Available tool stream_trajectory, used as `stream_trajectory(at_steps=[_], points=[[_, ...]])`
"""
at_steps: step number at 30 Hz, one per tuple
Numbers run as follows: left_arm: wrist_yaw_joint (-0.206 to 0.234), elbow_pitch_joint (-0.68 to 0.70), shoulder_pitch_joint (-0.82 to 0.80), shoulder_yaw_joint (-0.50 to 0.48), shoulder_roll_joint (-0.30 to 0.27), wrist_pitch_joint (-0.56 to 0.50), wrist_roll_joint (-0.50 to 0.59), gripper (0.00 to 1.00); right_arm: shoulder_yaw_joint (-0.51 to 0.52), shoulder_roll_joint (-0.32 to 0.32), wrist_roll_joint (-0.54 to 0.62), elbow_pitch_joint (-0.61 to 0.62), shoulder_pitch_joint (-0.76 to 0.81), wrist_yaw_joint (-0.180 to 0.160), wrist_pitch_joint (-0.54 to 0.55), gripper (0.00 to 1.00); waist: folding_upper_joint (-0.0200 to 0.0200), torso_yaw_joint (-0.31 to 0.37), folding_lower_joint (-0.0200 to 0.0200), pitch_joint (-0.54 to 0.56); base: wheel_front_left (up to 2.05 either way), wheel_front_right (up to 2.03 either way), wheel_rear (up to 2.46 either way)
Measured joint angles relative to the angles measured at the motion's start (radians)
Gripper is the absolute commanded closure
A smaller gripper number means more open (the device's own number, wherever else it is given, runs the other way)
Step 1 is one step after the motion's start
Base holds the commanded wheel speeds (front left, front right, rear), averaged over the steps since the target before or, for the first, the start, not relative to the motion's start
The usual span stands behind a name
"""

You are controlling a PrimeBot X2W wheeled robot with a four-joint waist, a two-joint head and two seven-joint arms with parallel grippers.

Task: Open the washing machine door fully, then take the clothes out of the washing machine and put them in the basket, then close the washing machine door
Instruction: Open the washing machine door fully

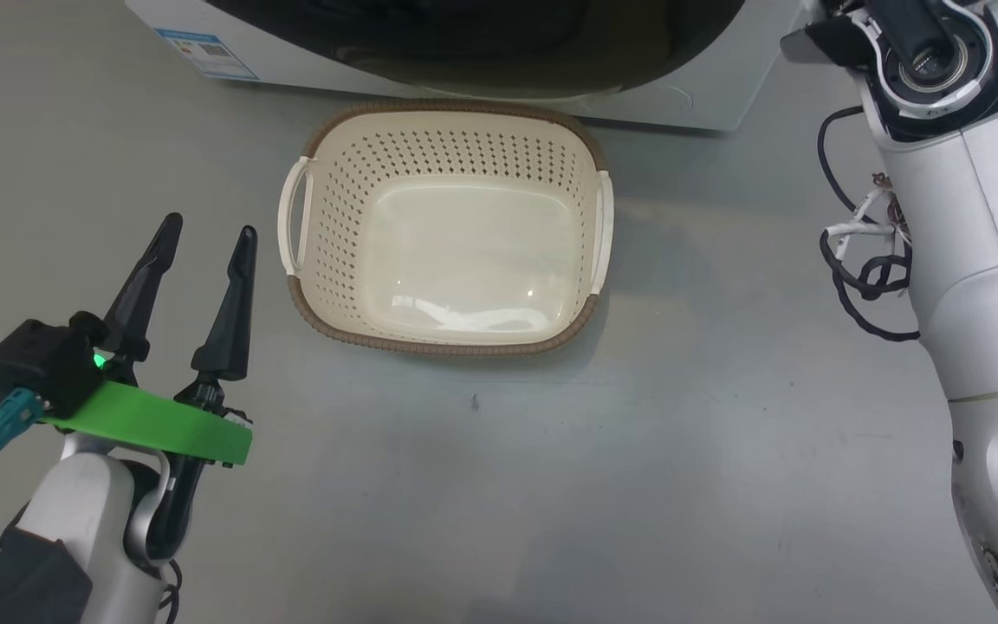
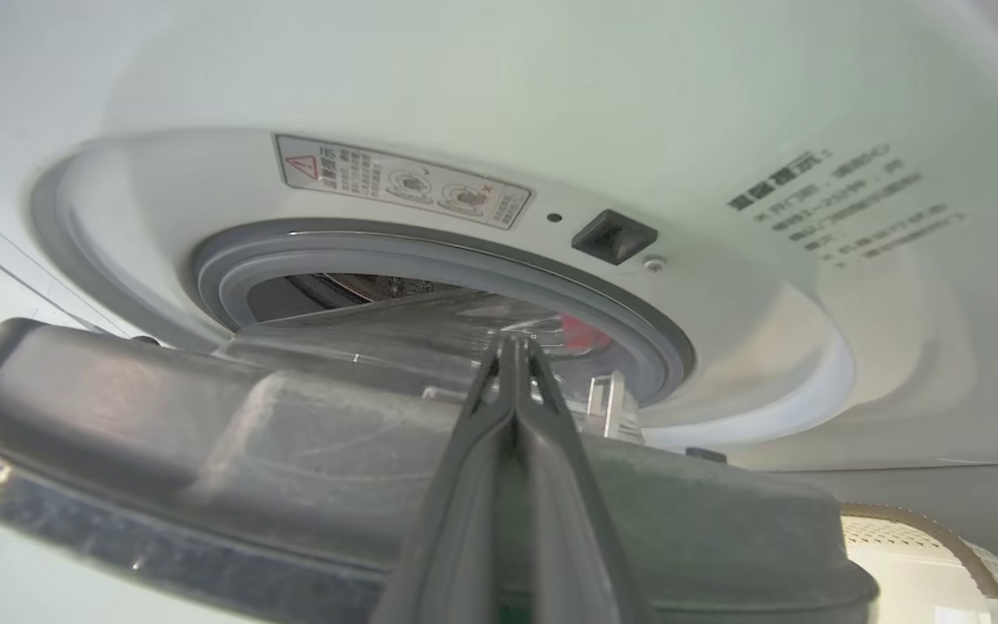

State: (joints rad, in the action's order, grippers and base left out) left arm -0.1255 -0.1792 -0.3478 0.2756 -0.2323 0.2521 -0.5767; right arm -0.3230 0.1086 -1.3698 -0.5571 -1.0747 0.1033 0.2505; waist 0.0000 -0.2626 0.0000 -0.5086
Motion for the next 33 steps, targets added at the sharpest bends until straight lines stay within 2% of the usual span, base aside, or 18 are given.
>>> stream_trajectory(at_steps=[13,22,33], points=[[0.0,-0.013,0.022,-0.012,0.007,0.0,0.018,0.0,-0.036,0.004,-0.1,-0.001,0.09,0.001,0.139,1.0,0.0,0.005,-0.0001,0.092,0.0,0.0,0.0],[0.0,-0.035,0.054,-0.014,0.014,0.0,0.043,0.0,-0.109,-0.036,-0.211,0.034,0.172,0.012,0.278,1.0,0.0,0.001,0.0,0.162,0.0,0.0,0.0],[0.0,-0.059,0.084,-0.023,0.024,0.0,0.052,0.0,-0.2,-0.035,-0.366,0.076,0.274,0.019,0.355,1.0,0.0,-0.015,-0.0001,0.228,0.0,0.0,0.0]])
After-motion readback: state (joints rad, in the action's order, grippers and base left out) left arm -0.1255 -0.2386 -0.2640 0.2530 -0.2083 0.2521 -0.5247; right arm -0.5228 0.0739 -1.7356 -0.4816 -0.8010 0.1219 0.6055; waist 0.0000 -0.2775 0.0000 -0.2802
